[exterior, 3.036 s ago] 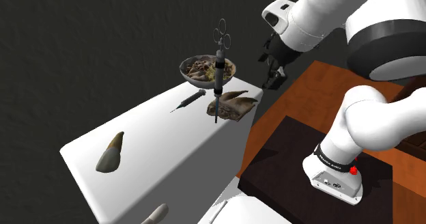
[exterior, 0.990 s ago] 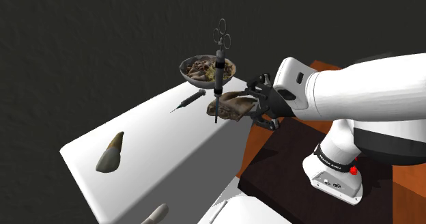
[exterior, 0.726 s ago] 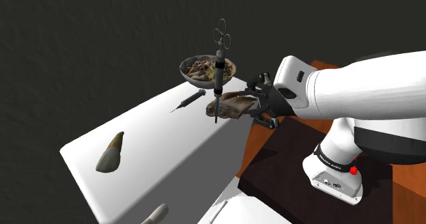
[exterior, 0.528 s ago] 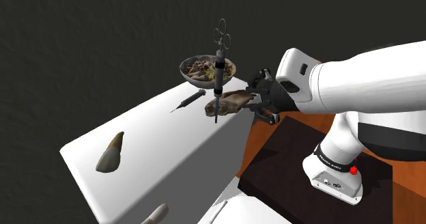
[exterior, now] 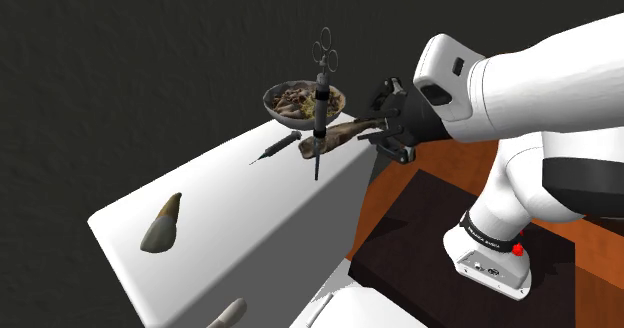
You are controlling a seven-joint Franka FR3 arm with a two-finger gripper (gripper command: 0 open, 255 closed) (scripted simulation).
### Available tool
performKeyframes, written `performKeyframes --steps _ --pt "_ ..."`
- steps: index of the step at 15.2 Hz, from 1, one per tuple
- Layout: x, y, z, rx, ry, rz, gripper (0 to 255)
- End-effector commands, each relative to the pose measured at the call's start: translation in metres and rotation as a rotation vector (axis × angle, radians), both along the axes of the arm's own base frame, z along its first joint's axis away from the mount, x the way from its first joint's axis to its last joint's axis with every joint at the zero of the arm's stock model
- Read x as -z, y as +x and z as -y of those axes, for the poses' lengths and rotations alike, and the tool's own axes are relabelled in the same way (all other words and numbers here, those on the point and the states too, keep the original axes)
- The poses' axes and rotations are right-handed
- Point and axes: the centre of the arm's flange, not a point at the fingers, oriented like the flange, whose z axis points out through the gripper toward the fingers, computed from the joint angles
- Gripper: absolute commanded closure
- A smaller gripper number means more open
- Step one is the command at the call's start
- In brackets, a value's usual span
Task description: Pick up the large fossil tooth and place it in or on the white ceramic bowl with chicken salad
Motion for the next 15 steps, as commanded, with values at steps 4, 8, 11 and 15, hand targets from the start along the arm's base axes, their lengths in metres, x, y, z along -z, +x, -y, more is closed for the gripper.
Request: performKeyframes --steps 4,8,11,15 --pt "-0.027 -0.001 0.001 0.0 0.0 0.0 255" --pt "-0.049 -0.001 0.001 0.0 0.0 0.0 255" --pt "-0.064 -0.001 0.001 0.0 0.0 0.0 255" --pt "-0.086 -0.001 0.001 0.0 0.0 0.0 255"
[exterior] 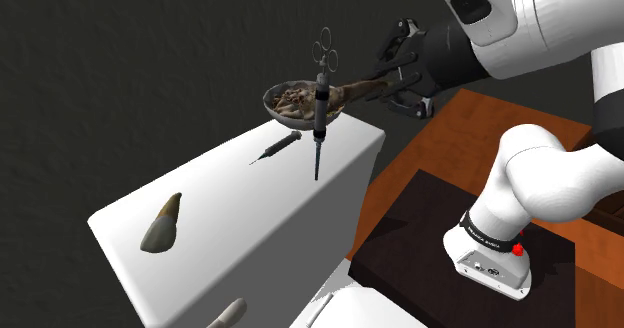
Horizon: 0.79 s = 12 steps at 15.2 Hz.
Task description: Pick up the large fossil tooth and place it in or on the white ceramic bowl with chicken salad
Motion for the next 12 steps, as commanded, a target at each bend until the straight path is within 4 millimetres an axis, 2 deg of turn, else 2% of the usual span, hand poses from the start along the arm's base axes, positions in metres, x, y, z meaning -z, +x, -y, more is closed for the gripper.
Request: performKeyframes --steps 1,4,12 --pt "-0.011 -0.001 0.0 0.0 0.0 0.0 255" --pt "-0.022 -0.001 0.0 0.0 0.0 0.0 255" --pt "-0.027 0.099 0.035 0.0 0.0 0.0 255"
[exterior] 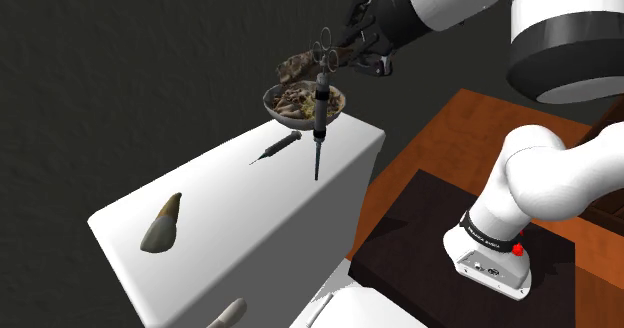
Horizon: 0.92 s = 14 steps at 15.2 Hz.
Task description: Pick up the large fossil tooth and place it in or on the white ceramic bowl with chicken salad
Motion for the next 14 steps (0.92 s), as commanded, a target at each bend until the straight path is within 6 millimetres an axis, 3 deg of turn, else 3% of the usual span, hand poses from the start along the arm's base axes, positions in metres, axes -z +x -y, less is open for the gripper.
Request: performKeyframes --steps 1,4,14 --pt "-0.003 0.028 0.007 -0.001 0.0 0.001 255" --pt "-0.005 0.065 0.02 -0.001 0.0 0.001 255" --pt "0.048 0.065 0.02 -0.001 0.0 0.001 255"
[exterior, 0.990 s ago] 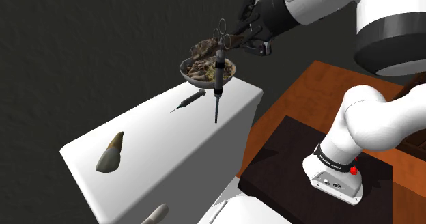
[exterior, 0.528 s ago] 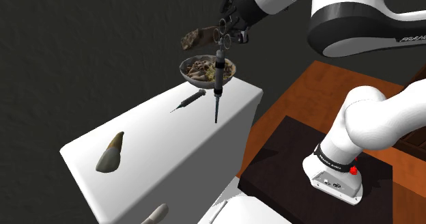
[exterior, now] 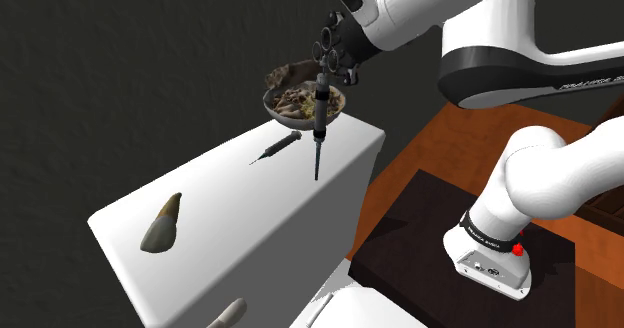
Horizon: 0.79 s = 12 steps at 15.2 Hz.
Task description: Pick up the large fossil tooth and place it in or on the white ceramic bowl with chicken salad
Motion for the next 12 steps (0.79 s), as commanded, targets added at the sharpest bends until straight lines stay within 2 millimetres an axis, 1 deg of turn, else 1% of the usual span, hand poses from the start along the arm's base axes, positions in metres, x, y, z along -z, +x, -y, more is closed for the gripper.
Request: performKeyframes --steps 1,3,4,12 --pt "0.011 -0.001 0.0 0.0 0.0 0.001 255" --pt "0.021 -0.001 0.0 0.0 0.0 0.001 255" --pt "0.031 -0.001 0.0 0.0 0.0 0.001 255" --pt "0.031 -0.001 0.0 0.0 0.0 0.001 255"
